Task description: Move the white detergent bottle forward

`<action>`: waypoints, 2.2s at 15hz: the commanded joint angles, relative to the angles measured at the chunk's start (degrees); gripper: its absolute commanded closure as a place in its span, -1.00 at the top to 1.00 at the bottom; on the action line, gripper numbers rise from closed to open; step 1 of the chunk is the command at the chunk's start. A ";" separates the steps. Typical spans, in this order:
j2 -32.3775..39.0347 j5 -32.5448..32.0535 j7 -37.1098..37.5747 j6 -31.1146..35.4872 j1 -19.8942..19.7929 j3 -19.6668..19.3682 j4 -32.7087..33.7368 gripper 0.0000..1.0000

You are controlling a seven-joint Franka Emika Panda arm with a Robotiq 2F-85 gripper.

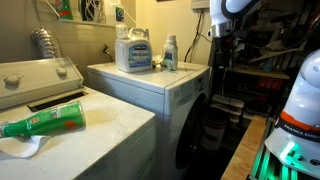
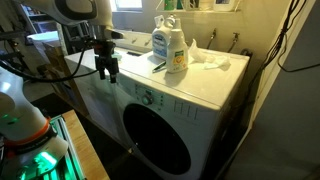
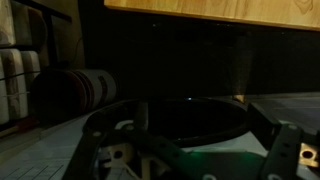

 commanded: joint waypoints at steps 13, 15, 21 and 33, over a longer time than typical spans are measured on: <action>8.38 0.87 -3.56 19.86 0.84 -3.65 10.29 1.00; 11.18 1.06 -4.22 25.44 0.84 -3.92 12.68 1.00; 20.01 1.91 -5.66 40.72 0.23 -5.21 18.16 1.00; 26.46 0.45 4.49 47.29 -1.93 -3.58 22.86 1.00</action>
